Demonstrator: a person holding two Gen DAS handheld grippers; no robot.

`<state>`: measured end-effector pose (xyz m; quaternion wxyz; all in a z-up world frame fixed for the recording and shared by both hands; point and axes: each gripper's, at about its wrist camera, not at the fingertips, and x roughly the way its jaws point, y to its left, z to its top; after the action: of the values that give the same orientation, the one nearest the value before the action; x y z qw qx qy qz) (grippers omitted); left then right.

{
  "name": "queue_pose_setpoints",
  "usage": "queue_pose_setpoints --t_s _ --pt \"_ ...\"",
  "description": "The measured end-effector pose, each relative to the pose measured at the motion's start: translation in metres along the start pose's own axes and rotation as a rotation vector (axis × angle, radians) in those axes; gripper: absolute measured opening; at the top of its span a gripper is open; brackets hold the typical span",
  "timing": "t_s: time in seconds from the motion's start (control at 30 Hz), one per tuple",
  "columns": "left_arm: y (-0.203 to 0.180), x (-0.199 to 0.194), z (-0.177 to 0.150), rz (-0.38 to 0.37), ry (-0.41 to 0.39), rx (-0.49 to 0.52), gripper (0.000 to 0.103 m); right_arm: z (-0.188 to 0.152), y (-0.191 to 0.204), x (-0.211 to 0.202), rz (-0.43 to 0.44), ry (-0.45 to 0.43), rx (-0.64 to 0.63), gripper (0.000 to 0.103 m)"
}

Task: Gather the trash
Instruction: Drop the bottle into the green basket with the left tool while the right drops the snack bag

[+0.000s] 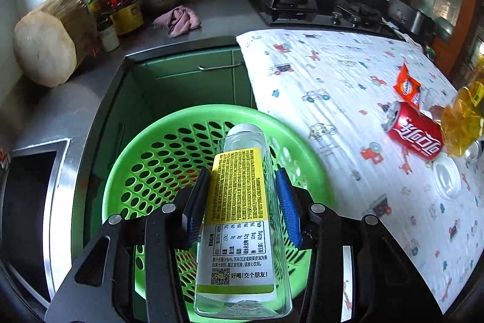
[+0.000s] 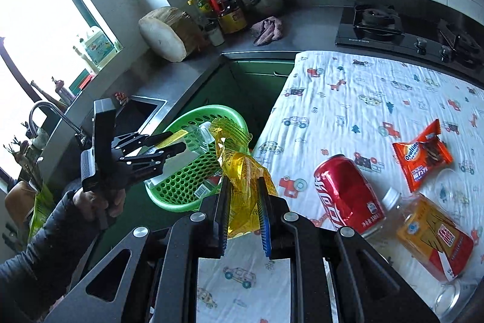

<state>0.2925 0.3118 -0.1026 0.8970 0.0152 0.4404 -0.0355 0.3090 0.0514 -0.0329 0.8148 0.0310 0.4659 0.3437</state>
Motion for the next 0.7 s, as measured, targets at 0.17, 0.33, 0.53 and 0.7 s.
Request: queue_pose_setpoints --t_s 0.17,0.33,0.53,0.7 --pt "0.022 0.023 -0.005 -0.019 0.032 -0.087 0.049 0.011 0.016 0.024 0.015 0.027 -0.021 0.017" --pt "0.038 0.020 -0.012 -0.025 0.015 -0.144 0.062 0.023 0.033 0.043 0.036 0.039 -0.040 0.017" --pt "0.060 -0.003 -0.029 -0.011 -0.024 -0.207 0.065 0.037 0.054 0.072 0.064 0.062 -0.072 0.018" --pt "0.068 -0.028 -0.042 0.003 -0.062 -0.238 0.074 0.050 0.072 0.106 0.077 0.090 -0.091 0.021"
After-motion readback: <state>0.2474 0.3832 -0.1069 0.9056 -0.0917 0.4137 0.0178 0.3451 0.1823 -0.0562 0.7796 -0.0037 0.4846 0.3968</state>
